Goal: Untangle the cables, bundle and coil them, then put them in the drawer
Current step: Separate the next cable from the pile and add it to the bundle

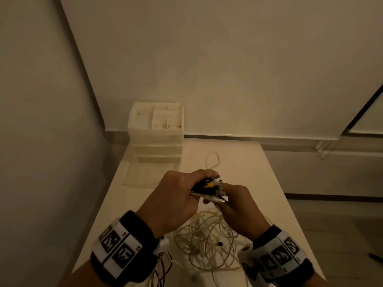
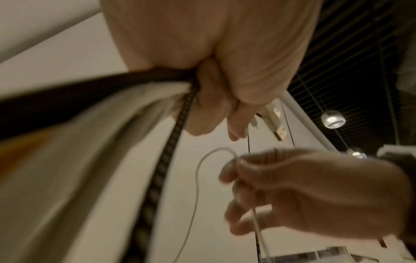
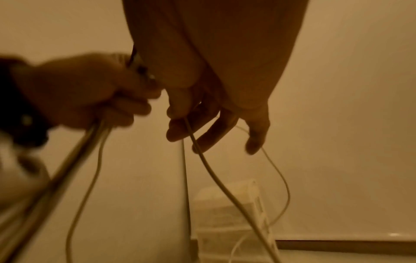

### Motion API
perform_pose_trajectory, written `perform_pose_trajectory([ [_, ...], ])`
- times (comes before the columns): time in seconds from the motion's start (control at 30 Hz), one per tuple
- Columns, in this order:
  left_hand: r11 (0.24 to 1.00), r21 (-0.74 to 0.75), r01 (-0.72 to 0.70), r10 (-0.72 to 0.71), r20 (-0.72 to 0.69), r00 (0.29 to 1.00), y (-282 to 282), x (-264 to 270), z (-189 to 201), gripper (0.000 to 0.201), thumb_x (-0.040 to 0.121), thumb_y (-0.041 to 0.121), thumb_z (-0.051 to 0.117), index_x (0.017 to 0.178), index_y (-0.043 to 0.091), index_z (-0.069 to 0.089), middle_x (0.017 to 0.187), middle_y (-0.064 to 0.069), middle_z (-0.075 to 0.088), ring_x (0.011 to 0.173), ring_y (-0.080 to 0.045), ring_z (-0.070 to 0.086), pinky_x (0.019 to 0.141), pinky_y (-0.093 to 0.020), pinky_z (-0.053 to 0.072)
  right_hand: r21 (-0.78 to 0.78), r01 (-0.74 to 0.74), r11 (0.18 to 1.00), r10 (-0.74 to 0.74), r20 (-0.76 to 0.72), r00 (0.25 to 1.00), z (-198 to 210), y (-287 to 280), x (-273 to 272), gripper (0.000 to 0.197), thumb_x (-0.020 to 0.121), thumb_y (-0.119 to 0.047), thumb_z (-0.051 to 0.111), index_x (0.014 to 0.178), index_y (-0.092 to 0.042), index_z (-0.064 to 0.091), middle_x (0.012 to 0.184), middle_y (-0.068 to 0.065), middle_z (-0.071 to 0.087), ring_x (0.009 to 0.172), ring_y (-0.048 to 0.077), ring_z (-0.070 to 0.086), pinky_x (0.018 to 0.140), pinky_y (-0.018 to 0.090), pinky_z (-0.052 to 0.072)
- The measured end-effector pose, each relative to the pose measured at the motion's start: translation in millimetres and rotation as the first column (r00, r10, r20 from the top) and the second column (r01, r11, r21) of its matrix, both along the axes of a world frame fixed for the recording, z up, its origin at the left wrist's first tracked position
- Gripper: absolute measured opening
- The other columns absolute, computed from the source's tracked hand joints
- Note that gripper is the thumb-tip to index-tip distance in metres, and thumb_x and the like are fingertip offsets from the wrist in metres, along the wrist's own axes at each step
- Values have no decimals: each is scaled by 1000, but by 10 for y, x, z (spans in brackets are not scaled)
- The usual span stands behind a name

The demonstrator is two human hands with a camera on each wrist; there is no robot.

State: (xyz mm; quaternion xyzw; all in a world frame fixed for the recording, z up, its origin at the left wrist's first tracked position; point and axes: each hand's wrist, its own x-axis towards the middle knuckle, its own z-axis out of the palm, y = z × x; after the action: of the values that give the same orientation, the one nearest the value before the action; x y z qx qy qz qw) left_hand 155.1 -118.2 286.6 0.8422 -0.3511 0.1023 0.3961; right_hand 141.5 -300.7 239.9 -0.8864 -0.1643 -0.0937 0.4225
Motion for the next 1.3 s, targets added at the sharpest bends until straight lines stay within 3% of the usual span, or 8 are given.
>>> perform_pose_trajectory([
  [0.17, 991, 119, -56, 55, 10, 998, -52, 38, 12, 46, 83, 3, 57, 122, 27, 57, 90, 1, 72, 76, -13, 65, 68, -24, 52, 234, 26, 972, 2, -119, 993, 139, -90, -29, 17, 90, -11, 64, 79, -16, 76, 72, 7, 72, 70, 29, 67, 72, 48, 54],
  [0.37, 982, 167, -93, 91, 25, 996, -82, 58, -11, 25, 81, 3, 56, 98, 21, 54, 70, 1, 61, 59, -18, 54, 53, -35, 46, 460, -12, 888, 134, -234, 963, 132, -66, -101, 16, 92, 1, 57, 92, 1, 73, 72, 14, 69, 66, 16, 67, 67, 23, 53],
  [0.47, 980, 79, -184, 181, 41, 983, -20, 52, 30, 28, 78, -4, 59, 93, 19, 56, 69, 9, 59, 62, -10, 57, 54, -18, 42, 489, -53, 871, 194, -243, 950, 115, -58, -104, 16, 93, -1, 58, 104, -1, 70, 80, 7, 70, 73, 22, 69, 73, 31, 56],
  [0.57, 915, -155, -373, 389, 90, 917, 91, 90, 237, 27, 79, -8, 64, 96, 12, 64, 71, 22, 54, 70, 12, 59, 58, -2, 40, 321, -86, 943, 182, -281, 942, -30, -77, -112, 18, 93, -6, 58, 107, -12, 69, 81, 0, 70, 78, 13, 68, 80, 27, 55],
  [0.73, 811, -343, -474, 553, 184, 813, 230, 149, 440, 20, 83, 14, 54, 99, 9, 66, 77, -5, 69, 66, -25, 63, 54, -29, 46, 136, 48, 990, 3, -353, 936, -518, -264, -41, 14, 92, -12, 60, 93, -17, 72, 85, 0, 74, 82, 5, 68, 81, 25, 54],
  [0.87, 736, -461, -496, 599, 100, 795, 197, 132, 401, 16, 87, 3, 63, 102, 8, 66, 82, 10, 64, 76, -7, 60, 65, -5, 43, -131, 39, 991, -84, -354, 932, -766, -292, 72, 18, 96, -15, 52, 96, -26, 67, 93, -13, 68, 89, 4, 63, 88, 30, 51],
  [1.07, 791, -125, -598, 604, 11, 797, 192, 301, 265, 16, 86, 25, 55, 101, 21, 61, 84, -5, 70, 80, -30, 66, 64, -35, 51, -434, 41, 900, -201, -330, 922, -723, -184, 123, 29, 96, -9, 36, 90, -37, 44, 79, -20, 50, 98, 12, 50, 111, 45, 19],
  [1.3, 791, -313, -526, 545, -30, 838, 82, 52, 215, 30, 77, 0, 76, 100, 16, 64, 76, 22, 60, 70, 20, 57, 57, 3, 40, -122, 284, 951, -307, -267, 913, -552, -305, 216, 36, 92, -3, 42, 83, -38, 47, 77, -20, 65, 81, 6, 63, 86, 47, 49],
])
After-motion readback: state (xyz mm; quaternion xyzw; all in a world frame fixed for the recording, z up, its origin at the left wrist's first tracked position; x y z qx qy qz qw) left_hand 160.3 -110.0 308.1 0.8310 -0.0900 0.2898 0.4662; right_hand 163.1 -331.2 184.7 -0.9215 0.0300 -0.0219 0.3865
